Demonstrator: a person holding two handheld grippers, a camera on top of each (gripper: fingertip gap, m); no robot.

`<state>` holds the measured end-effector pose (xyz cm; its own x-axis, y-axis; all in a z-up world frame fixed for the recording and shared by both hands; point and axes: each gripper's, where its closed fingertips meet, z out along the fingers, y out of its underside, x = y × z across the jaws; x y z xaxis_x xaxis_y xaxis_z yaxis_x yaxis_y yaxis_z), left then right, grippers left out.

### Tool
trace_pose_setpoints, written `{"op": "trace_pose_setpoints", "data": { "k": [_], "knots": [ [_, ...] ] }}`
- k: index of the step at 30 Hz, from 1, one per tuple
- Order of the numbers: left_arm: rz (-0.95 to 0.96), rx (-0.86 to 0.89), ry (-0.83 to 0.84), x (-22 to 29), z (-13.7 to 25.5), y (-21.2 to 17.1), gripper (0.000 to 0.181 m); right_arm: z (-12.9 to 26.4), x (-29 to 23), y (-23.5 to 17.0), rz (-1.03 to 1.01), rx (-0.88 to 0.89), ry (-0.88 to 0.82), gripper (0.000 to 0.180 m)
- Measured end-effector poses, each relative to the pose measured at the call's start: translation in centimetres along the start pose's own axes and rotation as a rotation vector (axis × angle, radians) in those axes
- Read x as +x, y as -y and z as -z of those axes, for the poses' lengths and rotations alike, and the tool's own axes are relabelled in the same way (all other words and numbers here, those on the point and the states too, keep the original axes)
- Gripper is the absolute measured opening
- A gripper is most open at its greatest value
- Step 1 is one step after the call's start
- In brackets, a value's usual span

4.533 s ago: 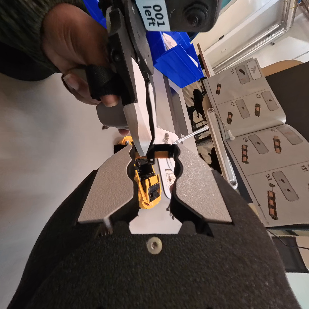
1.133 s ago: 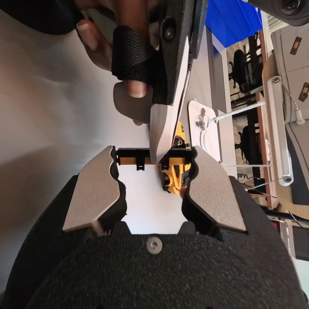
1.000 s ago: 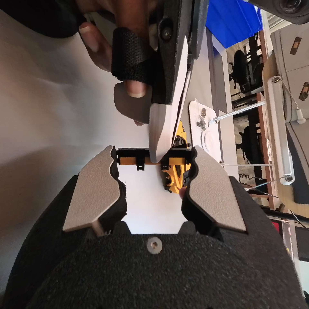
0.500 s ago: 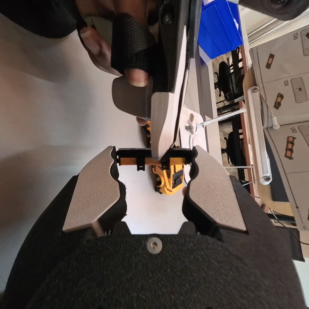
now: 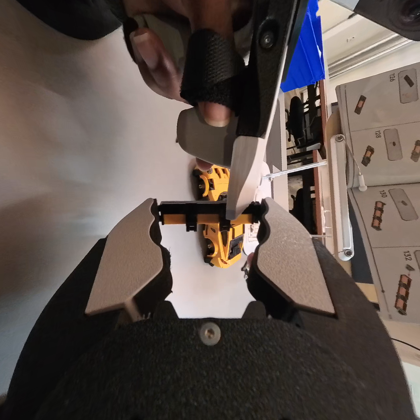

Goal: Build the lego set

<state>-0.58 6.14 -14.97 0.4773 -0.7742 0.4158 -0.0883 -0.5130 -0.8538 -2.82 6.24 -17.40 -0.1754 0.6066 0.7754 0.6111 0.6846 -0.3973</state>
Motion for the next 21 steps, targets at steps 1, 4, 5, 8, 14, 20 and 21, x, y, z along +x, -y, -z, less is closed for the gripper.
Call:
{"op": "trace_pose_setpoints", "data": {
  "k": [1,4,5,8,14,20,21],
  "knots": [
    [-0.005,-0.004,0.0,0.07,-0.02,-0.03,0.009,0.07,-0.05,0.0,0.002,0.001,0.002,0.084],
    [-0.024,-0.018,0.003,0.21,-0.12,-0.18,0.01,0.23,-0.25,-0.02,-0.005,0.008,0.01,0.084],
    [-0.025,-0.021,0.003,0.25,-0.16,-0.22,0.01,0.27,-0.3,-0.03,-0.012,0.009,0.014,0.084],
    [0.003,-0.025,-0.006,0.24,-0.27,-0.22,0.01,0.3,-0.32,-0.15,-0.023,0.003,0.017,0.085],
    [0.017,-0.022,0.003,-0.06,-0.02,-0.14,0.008,0.51,0.14,-0.27,-0.03,-0.003,0.039,0.086],
    [0.02,-0.026,0.007,-0.08,-0.01,-0.15,0.008,0.27,-0.12,-0.21,0.016,-0.021,0.058,0.081],
    [0.017,-0.03,0.008,-0.06,-0.06,-0.23,0.008,0.23,-0.04,-0.18,0.024,-0.02,0.049,0.077]
  ]
}}
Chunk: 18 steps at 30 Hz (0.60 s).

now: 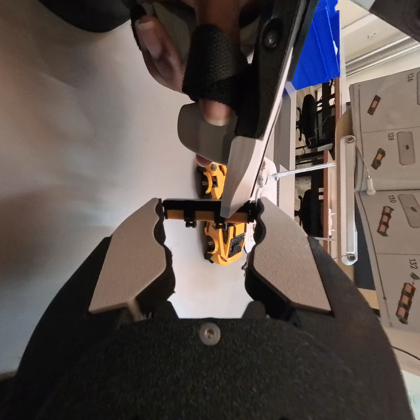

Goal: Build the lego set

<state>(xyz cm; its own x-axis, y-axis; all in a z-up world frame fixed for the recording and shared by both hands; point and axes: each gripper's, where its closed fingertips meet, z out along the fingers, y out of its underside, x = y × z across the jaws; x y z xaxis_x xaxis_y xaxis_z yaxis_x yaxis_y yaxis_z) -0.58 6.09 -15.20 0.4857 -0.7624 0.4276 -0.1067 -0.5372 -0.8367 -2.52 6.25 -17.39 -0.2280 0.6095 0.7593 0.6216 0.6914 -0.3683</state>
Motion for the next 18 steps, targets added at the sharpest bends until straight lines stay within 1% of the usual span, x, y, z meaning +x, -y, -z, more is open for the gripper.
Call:
{"op": "trace_pose_setpoints", "data": {
  "k": [11,16,18],
  "knots": [
    [-0.019,-0.033,0.013,-0.05,-0.15,-0.43,0.007,-0.15,-0.45,-0.27,0.082,-0.055,-0.01,0.075],
    [-0.016,-0.05,0.008,-0.02,-0.33,-0.74,0.008,-0.14,-0.82,-0.21,0.035,-0.044,0.016,0.075],
    [-0.008,-0.048,-0.001,0.03,-0.38,-0.78,0.008,-0.07,-0.87,-0.04,-0.035,-0.015,0.033,0.075]
  ]
}}
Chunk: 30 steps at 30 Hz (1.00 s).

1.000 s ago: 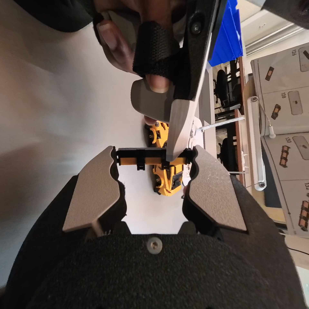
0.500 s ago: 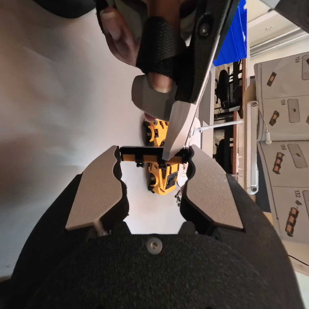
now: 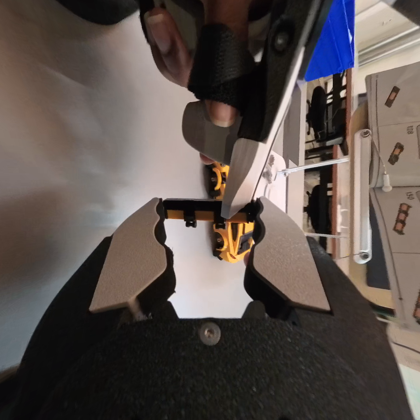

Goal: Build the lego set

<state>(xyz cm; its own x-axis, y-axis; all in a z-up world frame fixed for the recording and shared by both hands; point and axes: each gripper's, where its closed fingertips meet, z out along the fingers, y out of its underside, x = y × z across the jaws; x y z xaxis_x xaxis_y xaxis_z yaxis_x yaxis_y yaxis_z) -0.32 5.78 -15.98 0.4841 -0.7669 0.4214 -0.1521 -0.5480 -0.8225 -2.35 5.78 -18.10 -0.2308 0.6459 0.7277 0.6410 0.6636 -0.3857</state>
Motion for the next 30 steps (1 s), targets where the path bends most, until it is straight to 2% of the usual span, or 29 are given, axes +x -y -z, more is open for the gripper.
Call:
{"op": "trace_pose_setpoints", "data": {
  "k": [3,4,6,7,10,12,14,22,23,28,30],
  "knots": [
    [-0.012,0.019,-0.003,0.1,0.2,0.5,0.008,0.3,0.5,0.4,-0.156,0.086,0.006,0.076],
    [-0.035,0.014,0.022,-0.1,0.3,0.5,0.008,0.5,0.7,0.4,-0.22,0.117,0.028,0.083],
    [-0.085,0.006,0.054,-0.3,0.5,0.4,0.008,1.2,1.2,0.3,-0.372,0.204,0.08,0.081],
    [-0.112,-0.006,0.074,-0.4,0.4,0.3,0.008,1.7,1.4,0.3,-0.453,0.255,0.115,0.079],
    [-0.284,-0.053,0.173,-0.9,0.2,-0.2,0.008,3.1,2.3,0.6,-0.642,0.381,0.211,0.058],
    [-0.38,-0.076,0.211,-0.9,-0.1,-0.6,0.008,3.3,2.7,0.3,-0.643,0.391,0.222,0.041],
    [-0.455,-0.091,0.215,-0.5,-0.3,-0.8,0.008,3.2,2.3,0.1,-0.581,0.363,0.249,0.034],
    [-0.674,-0.126,0.252,0.1,-0.5,-1.3,0.008,2.7,0.3,0.8,-0.391,0.321,0.354,0.015],
    [-0.689,-0.129,0.244,0.2,-0.4,-1.4,0.008,2.7,0.3,0.8,-0.392,0.329,0.352,0.01],
    [-0.713,-0.061,0.163,1.2,-0.1,-1.1,0.01,3.7,0.6,1.4,-0.489,0.461,0.367,0.008],
    [-0.669,-0.005,0.1,1.7,0.4,-0.5,0.021,4.8,1.6,1.9,-0.582,0.577,0.361,0.008]
  ]
}}
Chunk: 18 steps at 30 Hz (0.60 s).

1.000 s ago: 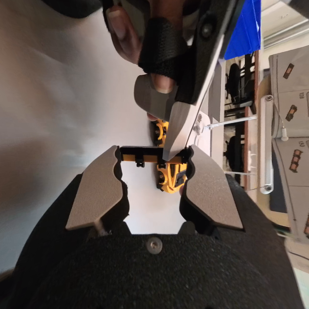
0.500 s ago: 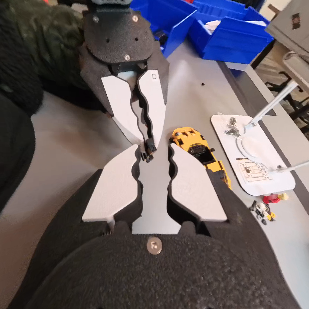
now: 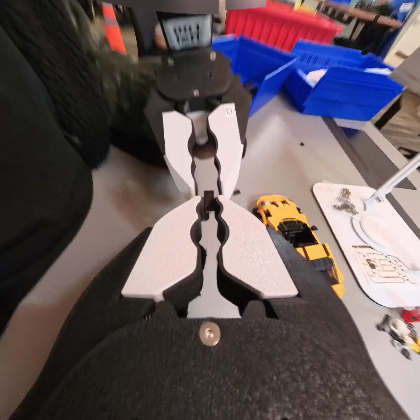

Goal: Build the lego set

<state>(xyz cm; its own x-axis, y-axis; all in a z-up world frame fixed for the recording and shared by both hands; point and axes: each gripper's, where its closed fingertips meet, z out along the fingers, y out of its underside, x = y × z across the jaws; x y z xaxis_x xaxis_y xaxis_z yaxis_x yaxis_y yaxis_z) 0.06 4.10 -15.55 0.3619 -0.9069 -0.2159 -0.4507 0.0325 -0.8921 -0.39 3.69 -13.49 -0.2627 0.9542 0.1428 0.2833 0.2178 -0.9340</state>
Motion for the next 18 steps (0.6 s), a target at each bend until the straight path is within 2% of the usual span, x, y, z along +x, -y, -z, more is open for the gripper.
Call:
{"op": "trace_pose_setpoints", "data": {
  "k": [2,5,8,11,16,18],
  "knots": [
    [0.071,0.069,-0.055,0.1,0.5,0.7,0.027,0.9,0.2,1.4,-0.084,0.139,0.006,0.008],
    [0.121,0.149,-0.081,0.1,1.0,1.9,0.018,1.9,0.3,2.7,-0.165,0.283,0.015,0.008],
    [0.119,0.175,-0.1,0.5,1.2,2.5,0.01,2.2,0.0,3.2,-0.19,0.341,0.033,0.008],
    [0.092,0.149,-0.091,0.6,1.3,2.4,0.01,2.1,-0.2,2.9,-0.174,0.323,0.036,0.008],
    [0.035,0.02,-0.047,0.3,1.0,0.9,0.01,2.2,-0.1,2.1,-0.09,0.193,-0.015,0.01],
    [0.029,-0.015,-0.047,0.4,0.8,0.3,0.01,2.3,-0.1,1.8,-0.06,0.135,-0.027,0.003]
  ]
}}
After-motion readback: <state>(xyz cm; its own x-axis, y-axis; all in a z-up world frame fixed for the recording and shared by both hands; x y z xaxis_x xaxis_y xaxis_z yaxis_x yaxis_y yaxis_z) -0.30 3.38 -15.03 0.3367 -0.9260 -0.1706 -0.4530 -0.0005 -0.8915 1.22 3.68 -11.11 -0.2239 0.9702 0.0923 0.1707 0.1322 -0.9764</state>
